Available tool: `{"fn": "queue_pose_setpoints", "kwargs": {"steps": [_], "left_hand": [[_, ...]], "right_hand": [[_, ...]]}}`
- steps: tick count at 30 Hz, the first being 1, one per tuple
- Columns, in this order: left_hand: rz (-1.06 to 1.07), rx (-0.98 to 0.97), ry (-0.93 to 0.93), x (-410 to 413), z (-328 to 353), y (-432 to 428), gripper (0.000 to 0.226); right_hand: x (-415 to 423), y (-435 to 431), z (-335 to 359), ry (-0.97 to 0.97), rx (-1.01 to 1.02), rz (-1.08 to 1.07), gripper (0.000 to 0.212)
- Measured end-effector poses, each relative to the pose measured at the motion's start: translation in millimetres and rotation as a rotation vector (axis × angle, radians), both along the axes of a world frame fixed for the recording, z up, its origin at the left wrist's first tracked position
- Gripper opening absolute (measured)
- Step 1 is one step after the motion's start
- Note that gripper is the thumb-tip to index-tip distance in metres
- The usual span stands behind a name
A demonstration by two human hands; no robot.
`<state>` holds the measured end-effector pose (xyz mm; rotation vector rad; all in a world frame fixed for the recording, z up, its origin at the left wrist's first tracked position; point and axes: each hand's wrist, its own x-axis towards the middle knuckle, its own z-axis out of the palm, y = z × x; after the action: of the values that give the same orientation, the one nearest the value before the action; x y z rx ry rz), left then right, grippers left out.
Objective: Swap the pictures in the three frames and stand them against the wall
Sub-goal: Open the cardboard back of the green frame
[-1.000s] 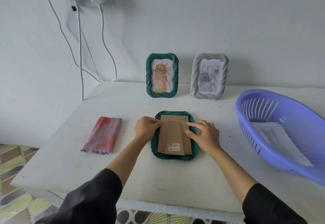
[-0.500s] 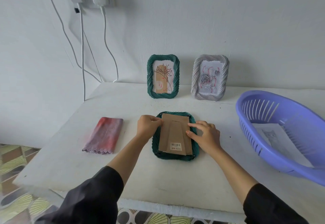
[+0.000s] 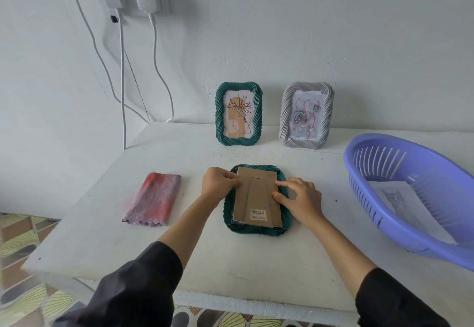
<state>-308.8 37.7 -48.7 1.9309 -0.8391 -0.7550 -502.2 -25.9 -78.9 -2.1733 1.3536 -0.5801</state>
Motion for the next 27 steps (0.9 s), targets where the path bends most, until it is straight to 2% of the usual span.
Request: {"fn": "queue_pose_setpoints", "kwargs": {"steps": [2, 8, 13, 27], "left_hand": [[-0.006, 0.014, 0.004, -0.1, 0.7, -0.5, 0.012], [-0.023, 0.044, 0.069, 0.5, -0.3, -2.6, 0.030], [-0.058, 0.044, 0.114, 4.1, 1.6, -4.3, 0.034], [-0.107, 0.005, 0.044, 9.5, 12.1, 4.1, 0.025]], "right_hand": [[-0.2, 0.2, 0.4, 0.007, -0.001, 0.002, 0.038], [-0.1, 0.4, 1.1, 0.009, -0.001, 0.002, 0.039], [1.5, -0.3, 0.5, 0.007, -0.001, -0.015, 0.031], [1.9, 1.3, -1.0, 0.011, -0.012, -0.010, 0.029]]}}
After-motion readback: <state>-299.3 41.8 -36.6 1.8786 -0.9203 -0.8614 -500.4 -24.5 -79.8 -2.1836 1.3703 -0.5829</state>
